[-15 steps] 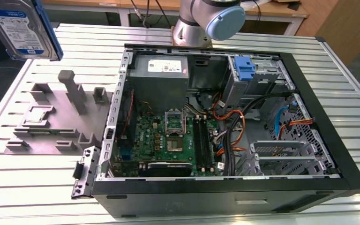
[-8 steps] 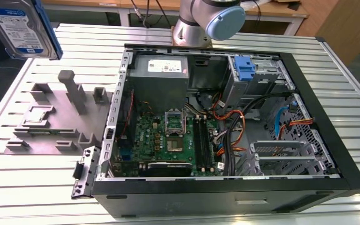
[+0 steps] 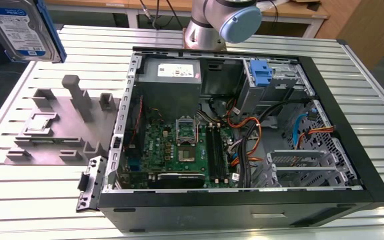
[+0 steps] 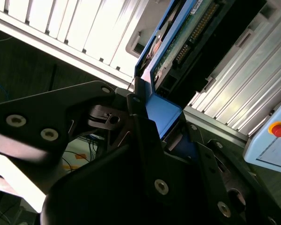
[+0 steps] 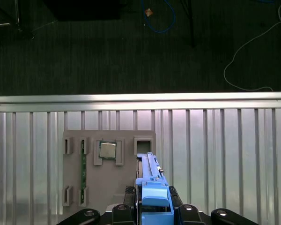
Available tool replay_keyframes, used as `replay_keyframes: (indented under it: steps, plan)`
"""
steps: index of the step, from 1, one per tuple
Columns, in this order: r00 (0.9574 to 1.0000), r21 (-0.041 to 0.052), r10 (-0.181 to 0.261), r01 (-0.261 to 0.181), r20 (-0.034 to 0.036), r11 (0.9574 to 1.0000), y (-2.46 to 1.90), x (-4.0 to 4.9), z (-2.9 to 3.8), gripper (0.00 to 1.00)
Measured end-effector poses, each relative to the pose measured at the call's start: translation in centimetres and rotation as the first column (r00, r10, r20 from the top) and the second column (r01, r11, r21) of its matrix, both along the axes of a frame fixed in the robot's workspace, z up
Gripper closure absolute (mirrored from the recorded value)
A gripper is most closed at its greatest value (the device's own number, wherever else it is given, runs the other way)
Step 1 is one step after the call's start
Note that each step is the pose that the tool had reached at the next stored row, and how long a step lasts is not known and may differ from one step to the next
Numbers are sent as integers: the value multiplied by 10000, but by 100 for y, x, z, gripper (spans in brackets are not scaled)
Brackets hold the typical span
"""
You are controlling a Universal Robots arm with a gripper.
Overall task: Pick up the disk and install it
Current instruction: 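Pick up the disk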
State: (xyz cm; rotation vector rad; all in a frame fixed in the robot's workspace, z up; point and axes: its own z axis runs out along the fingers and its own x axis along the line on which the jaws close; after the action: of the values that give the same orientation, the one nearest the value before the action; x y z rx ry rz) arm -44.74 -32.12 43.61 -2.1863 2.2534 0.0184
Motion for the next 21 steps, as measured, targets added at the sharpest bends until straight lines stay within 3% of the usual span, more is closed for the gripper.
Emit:
replay_keyframes:
  steps: [21]
  plan:
    - [10000,0,0,0,0,10000,0,0,64,63]
